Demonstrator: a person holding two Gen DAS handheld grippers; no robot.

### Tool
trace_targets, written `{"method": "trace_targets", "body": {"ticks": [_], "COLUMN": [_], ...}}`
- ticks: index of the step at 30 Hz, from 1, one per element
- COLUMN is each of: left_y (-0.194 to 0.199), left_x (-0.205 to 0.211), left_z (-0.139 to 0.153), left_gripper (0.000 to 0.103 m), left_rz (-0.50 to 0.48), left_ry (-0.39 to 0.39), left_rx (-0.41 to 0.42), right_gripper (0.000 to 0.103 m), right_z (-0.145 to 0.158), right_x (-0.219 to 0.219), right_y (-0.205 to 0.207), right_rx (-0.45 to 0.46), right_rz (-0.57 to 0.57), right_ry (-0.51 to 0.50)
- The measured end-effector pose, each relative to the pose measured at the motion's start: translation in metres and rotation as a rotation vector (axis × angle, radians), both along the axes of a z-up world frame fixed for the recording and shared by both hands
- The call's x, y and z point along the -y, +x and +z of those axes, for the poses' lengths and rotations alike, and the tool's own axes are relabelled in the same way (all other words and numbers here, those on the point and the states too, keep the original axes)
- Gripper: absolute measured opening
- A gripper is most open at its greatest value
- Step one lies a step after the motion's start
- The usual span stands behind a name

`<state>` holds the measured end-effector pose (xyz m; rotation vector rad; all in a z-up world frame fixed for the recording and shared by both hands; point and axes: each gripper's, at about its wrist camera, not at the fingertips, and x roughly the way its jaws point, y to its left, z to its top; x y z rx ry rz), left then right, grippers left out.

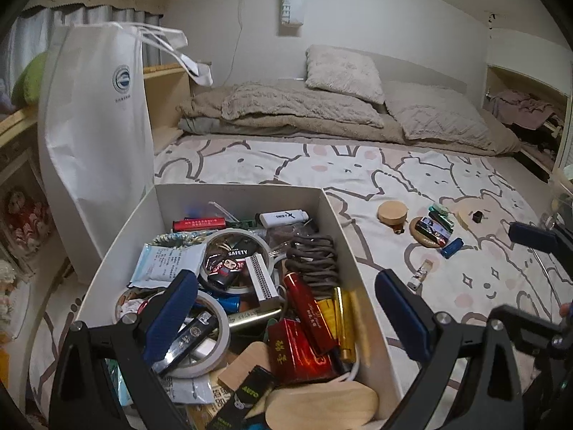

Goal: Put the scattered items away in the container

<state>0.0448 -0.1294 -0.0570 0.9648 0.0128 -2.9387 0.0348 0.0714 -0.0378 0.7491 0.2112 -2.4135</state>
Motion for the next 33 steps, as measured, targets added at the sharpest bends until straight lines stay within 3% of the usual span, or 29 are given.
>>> {"method": "trace_targets", "body": {"ticks": [17,22,33], "left_y": [0.072,0.092,0.130], "left_x": [-0.027,-0.031,-0.043], "left_z": [0.042,0.048,0.054], "left_gripper": [0.103,0.103,0.103], "left_rz": [0.025,0.066,0.053], "left_ry": [-0.016,-0.040,-0.071], "left_rx": [-0.131,-0.132,-0.144], "right_gripper": [0.103,0.103,0.103], "right_z": [0.022,0.029,0.037], "right_x": [-0.040,-0.049,-0.063], "right_y": [0.043,0.061,0.088], "right_rx": [-0.038,-0.058,-0.090], "right_rz": [-0.058,-0.064,-0.087], "right_ry": [-0.058,-0.068,-0.080]}}
